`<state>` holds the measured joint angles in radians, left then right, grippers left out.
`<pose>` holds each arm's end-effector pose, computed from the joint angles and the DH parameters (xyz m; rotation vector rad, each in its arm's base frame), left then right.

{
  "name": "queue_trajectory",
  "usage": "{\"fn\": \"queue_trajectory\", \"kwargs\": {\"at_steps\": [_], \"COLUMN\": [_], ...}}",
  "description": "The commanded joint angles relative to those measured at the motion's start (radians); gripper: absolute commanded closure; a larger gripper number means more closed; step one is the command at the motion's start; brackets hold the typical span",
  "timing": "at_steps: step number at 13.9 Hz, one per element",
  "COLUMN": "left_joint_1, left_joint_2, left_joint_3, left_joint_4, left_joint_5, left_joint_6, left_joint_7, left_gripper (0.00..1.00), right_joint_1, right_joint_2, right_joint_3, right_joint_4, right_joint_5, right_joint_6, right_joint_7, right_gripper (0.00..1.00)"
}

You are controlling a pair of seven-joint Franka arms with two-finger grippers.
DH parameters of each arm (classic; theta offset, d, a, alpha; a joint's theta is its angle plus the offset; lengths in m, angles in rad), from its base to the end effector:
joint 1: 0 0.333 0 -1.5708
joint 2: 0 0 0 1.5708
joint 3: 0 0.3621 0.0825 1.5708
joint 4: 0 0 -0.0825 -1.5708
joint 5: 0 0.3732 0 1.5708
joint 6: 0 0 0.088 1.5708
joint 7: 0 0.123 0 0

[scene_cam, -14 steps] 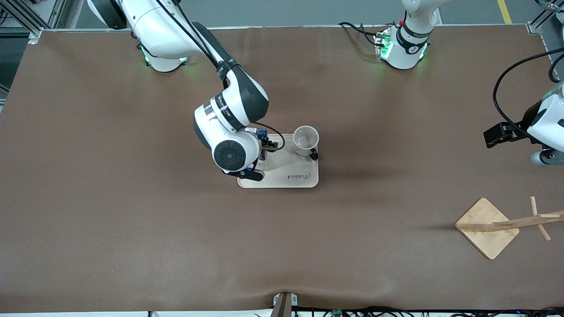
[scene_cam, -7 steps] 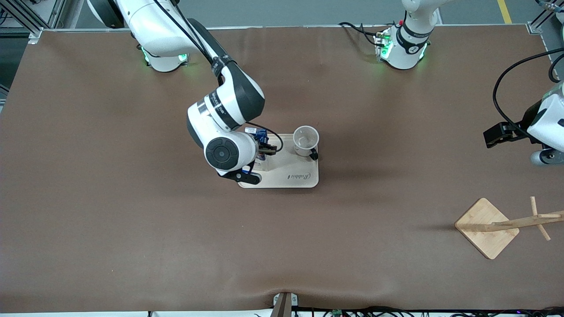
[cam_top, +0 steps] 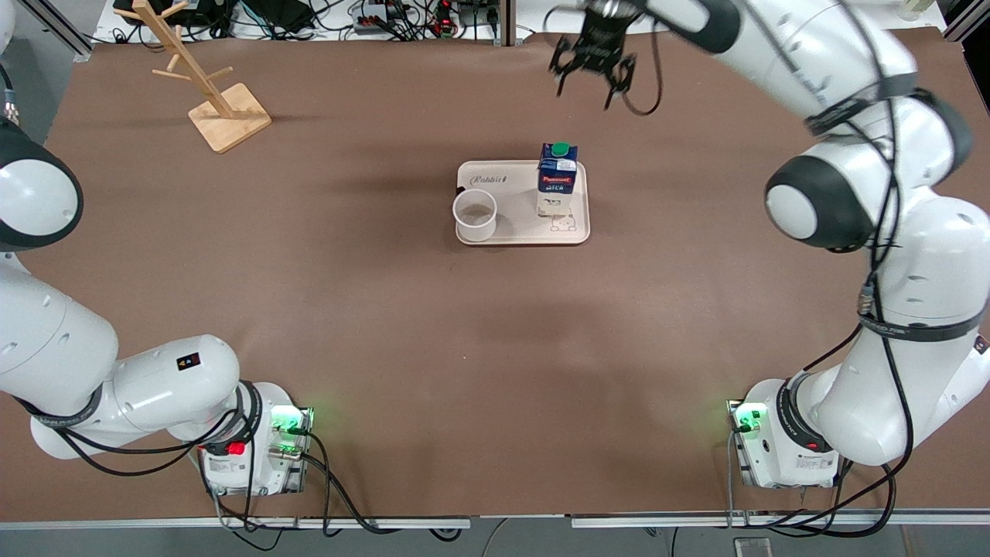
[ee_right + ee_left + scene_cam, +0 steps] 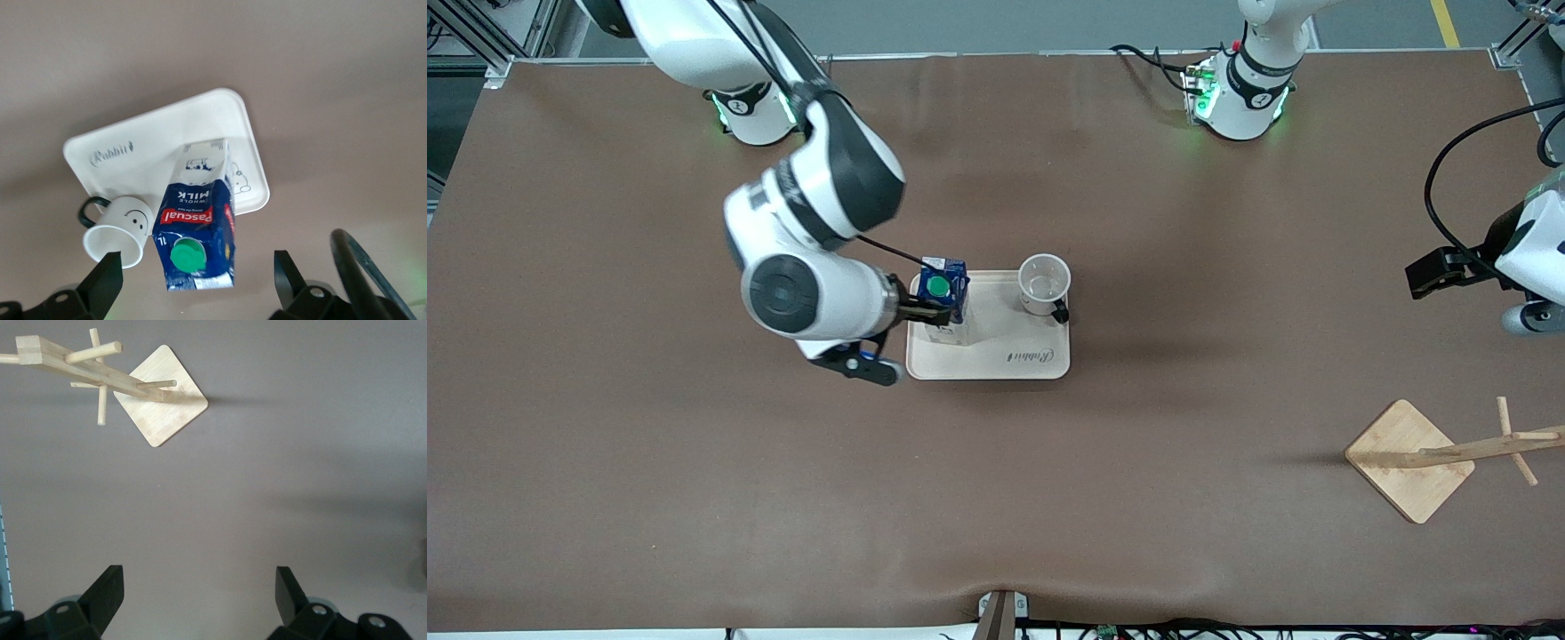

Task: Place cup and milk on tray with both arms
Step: 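Open the right gripper and withdraw it from the milk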

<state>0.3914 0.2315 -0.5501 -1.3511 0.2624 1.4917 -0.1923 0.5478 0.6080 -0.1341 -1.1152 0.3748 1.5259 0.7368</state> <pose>0.6080 -0.0190 0.6325 -2.9904 -0.0827 0.0497 0.6267 0.3568 0.4779 -2.9201 0.4805 0.4833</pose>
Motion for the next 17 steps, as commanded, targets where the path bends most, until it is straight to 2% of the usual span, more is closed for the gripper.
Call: {"fn": "queue_trajectory", "kwargs": {"at_steps": [1, 4, 5, 7, 8, 10, 12, 14, 17], "left_joint_1": [0.014, 0.014, 0.014, 0.014, 0.014, 0.012, 0.012, 0.012, 0.012], "left_joint_2": [-0.034, -0.034, -0.034, -0.034, -0.034, -0.034, -0.034, -0.034, -0.034], "left_joint_3": [-0.002, -0.002, -0.002, -0.004, -0.004, -0.004, -0.004, -0.004, -0.005], "left_joint_4": [-0.026, -0.026, -0.026, -0.028, -0.028, -0.028, -0.028, -0.028, -0.028], "left_joint_5": [-0.019, -0.019, -0.019, -0.019, -0.019, -0.019, -0.019, -0.019, -0.019], "left_joint_6": [-0.004, -0.004, -0.004, -0.005, -0.005, -0.004, -0.005, -0.005, -0.005], "left_joint_7": [0.001, 0.001, -0.001, -0.001, -0.001, -0.001, -0.001, -0.001, -0.001], "left_gripper": [0.0, 0.0, 0.0, 0.0, 0.0, 0.0, 0.0, 0.0, 0.0], "right_joint_1": [-0.063, -0.156, -0.179, -0.282, -0.313, -0.36, -0.417, -0.479, -0.517], "right_joint_2": [-0.074, -0.151, -0.181, -0.23, -0.256, -0.283, -0.315, -0.342, -0.479], "right_joint_3": [0.001, -0.007, -0.007, 0.004, 0.001, -0.012, -0.013, -0.013, -0.013], "right_joint_4": [-0.009, -0.008, -0.009, -0.009, -0.011, -0.018, -0.058, -0.084, -0.255], "right_joint_5": [-0.017, -0.031, -0.051, -0.034, -0.054, -0.159, -0.27, -0.292, -0.31], "right_joint_6": [-0.018, -0.101, -0.145, -0.275, -0.295, -0.302, -0.293, -0.288, -0.196], "right_joint_7": [-0.031, -0.033, -0.034, -0.039, -0.078, -0.271, -0.564, -0.692, -0.74], "right_gripper": [0.0, 0.0, 0.0, 0.0, 0.0, 0.0, 0.0, 0.0, 0.0]}}
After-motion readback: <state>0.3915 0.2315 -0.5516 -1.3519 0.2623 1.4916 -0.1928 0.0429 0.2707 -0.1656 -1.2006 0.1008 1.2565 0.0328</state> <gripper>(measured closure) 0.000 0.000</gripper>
